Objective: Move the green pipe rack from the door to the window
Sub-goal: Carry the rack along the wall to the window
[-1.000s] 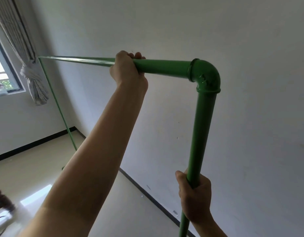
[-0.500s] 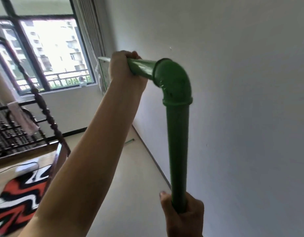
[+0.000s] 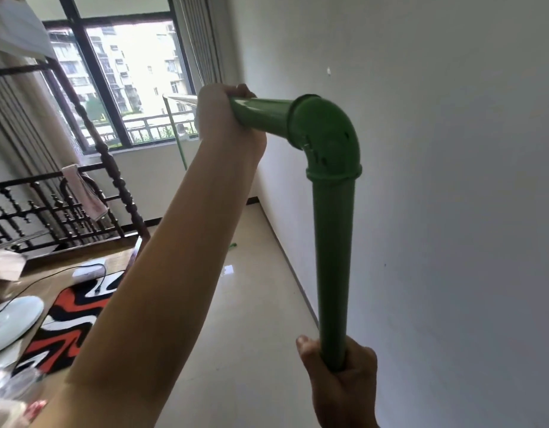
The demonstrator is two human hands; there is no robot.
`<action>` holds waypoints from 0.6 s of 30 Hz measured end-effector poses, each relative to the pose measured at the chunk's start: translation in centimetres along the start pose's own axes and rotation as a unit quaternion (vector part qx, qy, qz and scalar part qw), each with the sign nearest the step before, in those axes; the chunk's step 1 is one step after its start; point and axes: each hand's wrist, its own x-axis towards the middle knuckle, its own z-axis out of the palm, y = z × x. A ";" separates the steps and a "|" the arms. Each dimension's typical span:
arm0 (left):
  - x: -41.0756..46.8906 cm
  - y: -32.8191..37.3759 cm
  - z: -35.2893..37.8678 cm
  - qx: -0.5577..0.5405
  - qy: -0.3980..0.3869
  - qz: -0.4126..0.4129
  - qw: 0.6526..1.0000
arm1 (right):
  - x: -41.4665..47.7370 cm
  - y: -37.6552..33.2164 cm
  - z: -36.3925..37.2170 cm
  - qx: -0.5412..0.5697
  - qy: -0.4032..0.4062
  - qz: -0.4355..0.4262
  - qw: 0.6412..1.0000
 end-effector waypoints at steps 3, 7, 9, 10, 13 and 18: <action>2.7 1.1 -1.1 -0.030 0.011 -0.008 0.999 | 2.5 0.8 1.7 -0.003 -0.026 0.003 1.000; 5.4 1.8 -2.4 -0.019 0.012 0.000 1.000 | 5.9 2.4 5.1 -0.001 -0.046 -0.009 0.999; 5.3 1.4 -3.3 0.035 -0.007 0.007 0.999 | 7.6 3.3 6.9 -0.003 -0.049 -0.004 0.999; 4.7 1.0 -3.8 0.065 -0.025 0.015 0.997 | 8.7 3.9 7.9 -0.003 -0.051 0.003 0.999; 2.9 -0.3 -5.2 0.139 -0.151 0.014 0.979 | 11.7 5.5 11.2 -0.012 -0.054 0.019 0.998; 4.8 -0.7 -7.2 0.233 -0.215 0.076 0.945 | 14.4 7.1 16.0 -0.019 -0.073 0.010 0.997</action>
